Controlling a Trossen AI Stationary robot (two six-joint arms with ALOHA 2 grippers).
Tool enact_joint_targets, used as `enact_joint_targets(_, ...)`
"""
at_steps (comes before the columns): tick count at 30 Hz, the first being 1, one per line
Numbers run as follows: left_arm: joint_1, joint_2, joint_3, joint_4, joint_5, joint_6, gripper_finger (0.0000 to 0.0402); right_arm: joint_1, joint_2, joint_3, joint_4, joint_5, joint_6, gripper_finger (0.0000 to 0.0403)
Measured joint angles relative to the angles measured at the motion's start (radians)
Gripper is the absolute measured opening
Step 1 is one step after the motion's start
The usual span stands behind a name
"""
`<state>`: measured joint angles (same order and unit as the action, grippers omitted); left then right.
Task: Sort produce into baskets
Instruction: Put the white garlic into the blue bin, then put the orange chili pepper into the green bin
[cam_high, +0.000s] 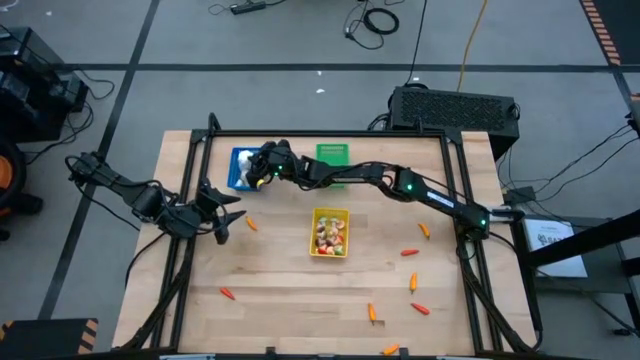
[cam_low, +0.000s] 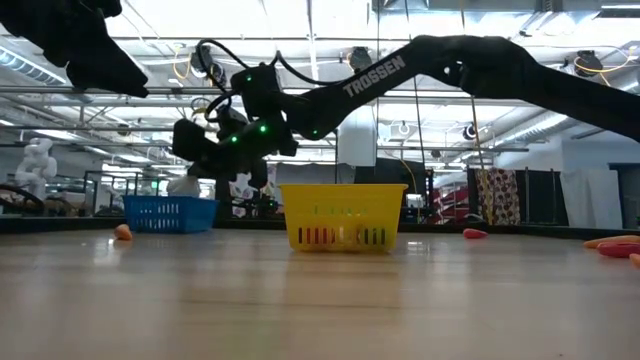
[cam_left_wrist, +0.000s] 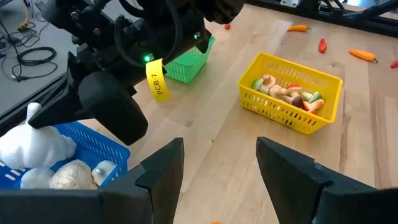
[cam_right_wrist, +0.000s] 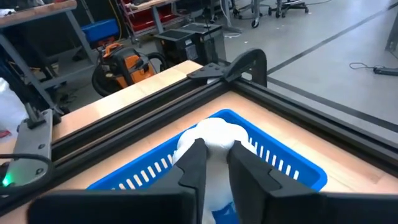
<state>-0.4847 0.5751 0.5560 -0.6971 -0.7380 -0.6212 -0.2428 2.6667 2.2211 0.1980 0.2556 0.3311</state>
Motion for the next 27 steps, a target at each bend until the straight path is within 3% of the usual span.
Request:
enact_joint_targets(13,0.000,0.000,0.000,0.000,0.000,-0.002,0.0208,0.002,-0.074,0.000,-0.122,0.001,-0.048,0.0132)
enact_joint_targets(24,0.000,0.000,0.000,0.000,0.001,-0.038,0.0208,0.000,-0.326,-0.001,-0.679,0.016,-0.263,0.0165)
enact_joint_targets(27,0.000,0.007,0.000,0.006,0.001,-0.058,0.0208,0.006,-0.417,-0.001,-0.872,0.125,-0.345,0.0163)
